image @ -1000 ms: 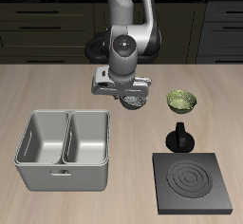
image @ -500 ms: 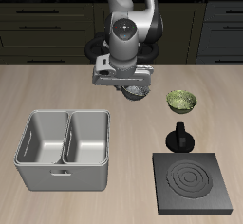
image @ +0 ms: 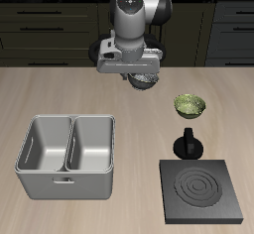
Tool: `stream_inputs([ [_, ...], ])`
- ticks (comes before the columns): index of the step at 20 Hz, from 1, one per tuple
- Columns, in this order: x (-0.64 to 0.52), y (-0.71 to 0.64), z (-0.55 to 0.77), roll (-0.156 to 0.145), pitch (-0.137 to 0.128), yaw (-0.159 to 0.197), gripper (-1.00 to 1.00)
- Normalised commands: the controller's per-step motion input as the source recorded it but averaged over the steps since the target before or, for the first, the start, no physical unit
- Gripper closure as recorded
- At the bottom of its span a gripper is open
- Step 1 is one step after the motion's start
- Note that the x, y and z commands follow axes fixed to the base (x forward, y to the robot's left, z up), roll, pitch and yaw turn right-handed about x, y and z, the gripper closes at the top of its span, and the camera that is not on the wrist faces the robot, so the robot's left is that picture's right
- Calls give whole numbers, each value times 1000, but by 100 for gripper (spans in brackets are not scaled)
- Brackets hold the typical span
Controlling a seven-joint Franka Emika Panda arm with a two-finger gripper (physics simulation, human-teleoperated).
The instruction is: Place the black bowl on the flat stove and turn on the flat stove
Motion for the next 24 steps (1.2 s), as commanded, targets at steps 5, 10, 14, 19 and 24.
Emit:
stream_inputs([
  [5, -43, 39, 362, 12, -61, -6, 100],
  [10, 9, 54, 193, 13, -33, 4, 100],
  [14, -13, -41, 107, -1, -5, -2, 100],
  [19, 76, -38, 35, -2, 2, 0, 100],
  [24, 189, 41, 136, 0, -12, -1, 100],
])
